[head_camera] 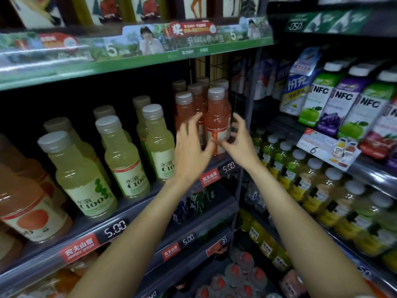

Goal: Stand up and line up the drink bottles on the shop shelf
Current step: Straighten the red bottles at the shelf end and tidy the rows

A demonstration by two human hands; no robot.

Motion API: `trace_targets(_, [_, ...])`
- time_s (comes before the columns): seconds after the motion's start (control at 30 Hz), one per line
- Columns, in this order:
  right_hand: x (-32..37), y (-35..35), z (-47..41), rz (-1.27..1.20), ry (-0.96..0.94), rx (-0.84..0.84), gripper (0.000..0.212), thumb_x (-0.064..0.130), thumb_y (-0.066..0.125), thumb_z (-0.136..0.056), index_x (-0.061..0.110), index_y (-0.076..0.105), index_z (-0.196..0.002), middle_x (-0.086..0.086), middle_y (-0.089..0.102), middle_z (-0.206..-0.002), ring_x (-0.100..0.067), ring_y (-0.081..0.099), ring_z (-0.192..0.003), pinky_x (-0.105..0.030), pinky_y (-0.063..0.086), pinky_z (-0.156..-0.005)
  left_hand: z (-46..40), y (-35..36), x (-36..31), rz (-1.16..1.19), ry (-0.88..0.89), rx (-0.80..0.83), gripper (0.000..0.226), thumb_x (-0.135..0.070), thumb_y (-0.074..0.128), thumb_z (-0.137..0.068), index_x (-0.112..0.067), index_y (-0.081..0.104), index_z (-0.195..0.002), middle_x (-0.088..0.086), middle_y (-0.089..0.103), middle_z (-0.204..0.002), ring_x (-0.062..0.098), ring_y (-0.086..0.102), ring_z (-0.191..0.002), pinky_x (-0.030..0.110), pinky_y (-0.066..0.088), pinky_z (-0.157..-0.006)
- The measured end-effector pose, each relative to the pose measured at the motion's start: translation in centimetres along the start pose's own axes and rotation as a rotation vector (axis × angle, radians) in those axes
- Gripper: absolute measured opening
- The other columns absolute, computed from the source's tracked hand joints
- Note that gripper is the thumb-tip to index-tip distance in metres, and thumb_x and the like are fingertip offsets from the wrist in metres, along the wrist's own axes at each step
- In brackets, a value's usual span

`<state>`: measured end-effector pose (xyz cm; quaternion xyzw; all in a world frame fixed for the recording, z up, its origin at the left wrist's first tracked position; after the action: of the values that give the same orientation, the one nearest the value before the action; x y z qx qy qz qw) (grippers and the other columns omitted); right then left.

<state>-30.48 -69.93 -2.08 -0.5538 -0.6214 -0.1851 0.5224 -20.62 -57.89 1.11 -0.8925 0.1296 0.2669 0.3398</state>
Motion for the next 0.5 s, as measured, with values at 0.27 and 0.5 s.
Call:
trace_targets(0.27, [-2.2, 2.1, -0.2, -0.111, -0.158, 0.029, 0.068, 0.012, 0.066, -0.087, 0.031, 0.032, -0.142, 0.005, 0.040, -0.146, -0.015, 0.045, -0.129, -0.046, 0.045, -0.100, -0.5, 2.3, 1.3, -0.072, -0.056, -0.036, 0.065, -0.027, 0.058, -0.092, -0.019, 0.025, -0.148, 0.006, 0.043, -0.142, 0.017, 0.038, -0.131, 0.037, 0.034, -0.109])
trace_targets(0.5, [-2.3, 2.4, -0.9, -0.079, -0.259, 0.091, 0.066, 0.001, 0.058, -0.090, 0.016, 0.029, -0.148, -0.003, 0.038, -0.148, -0.007, 0.033, -0.135, -0.022, 0.033, -0.108, -0.4, 3.8, 1.5, -0.163, -0.060, -0.110, 0.059, -0.031, 0.053, -0.090, -0.015, 0.036, -0.144, 0.008, 0.039, -0.139, 0.021, 0.038, -0.129, 0.033, 0.034, -0.109])
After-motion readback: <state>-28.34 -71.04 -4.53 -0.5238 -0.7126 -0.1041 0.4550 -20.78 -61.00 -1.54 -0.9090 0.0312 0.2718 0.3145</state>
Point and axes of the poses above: each hand's wrist, its own z-axis away from the middle knuckle, its own y-axis out of the palm, x = y × z, the point moved 1 cm from there along -z, towards the middle knuckle
